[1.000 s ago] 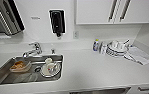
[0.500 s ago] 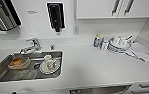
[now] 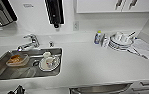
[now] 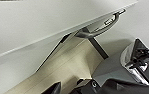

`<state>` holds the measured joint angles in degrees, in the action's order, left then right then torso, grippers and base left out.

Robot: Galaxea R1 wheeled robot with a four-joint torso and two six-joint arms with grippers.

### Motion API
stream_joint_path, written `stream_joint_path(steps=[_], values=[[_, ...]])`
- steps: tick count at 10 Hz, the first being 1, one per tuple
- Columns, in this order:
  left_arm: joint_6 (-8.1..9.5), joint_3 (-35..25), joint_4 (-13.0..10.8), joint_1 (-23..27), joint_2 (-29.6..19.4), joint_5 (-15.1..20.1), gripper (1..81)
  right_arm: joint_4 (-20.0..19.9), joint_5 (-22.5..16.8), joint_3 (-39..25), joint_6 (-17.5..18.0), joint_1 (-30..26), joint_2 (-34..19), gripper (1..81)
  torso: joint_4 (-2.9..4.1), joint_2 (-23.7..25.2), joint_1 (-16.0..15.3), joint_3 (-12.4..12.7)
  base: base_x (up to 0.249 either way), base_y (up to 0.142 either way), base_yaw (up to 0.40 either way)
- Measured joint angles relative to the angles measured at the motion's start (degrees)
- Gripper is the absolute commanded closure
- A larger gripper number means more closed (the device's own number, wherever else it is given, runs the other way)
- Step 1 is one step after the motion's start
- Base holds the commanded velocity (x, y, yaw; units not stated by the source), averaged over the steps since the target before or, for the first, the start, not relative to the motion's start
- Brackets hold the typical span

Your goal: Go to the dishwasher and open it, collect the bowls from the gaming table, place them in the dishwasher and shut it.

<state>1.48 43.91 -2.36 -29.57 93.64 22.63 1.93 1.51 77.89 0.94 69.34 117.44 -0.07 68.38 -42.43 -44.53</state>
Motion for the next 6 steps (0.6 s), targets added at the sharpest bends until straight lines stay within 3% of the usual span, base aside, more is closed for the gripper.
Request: stream_joint_path(steps=[4, 6], values=[[0.21, -0.09, 0.05, 0.02, -0.22, -2.05, 1.0, -0.99, -1.16, -2.45, 0.63, -4.82, 0.33, 1.0, 0.00, 0.00, 0.00, -0.02, 0.000, 0.000, 0.000], [0.23, 0.18, 0.06, 0.02, -0.12, -2.07, 1.0, -4.04, -5.01, -4.46, 2.50, -12.01, 0.06, 1.0, 0.00, 0.00, 0.00, -0.02, 0.000, 0.000, 0.000]])
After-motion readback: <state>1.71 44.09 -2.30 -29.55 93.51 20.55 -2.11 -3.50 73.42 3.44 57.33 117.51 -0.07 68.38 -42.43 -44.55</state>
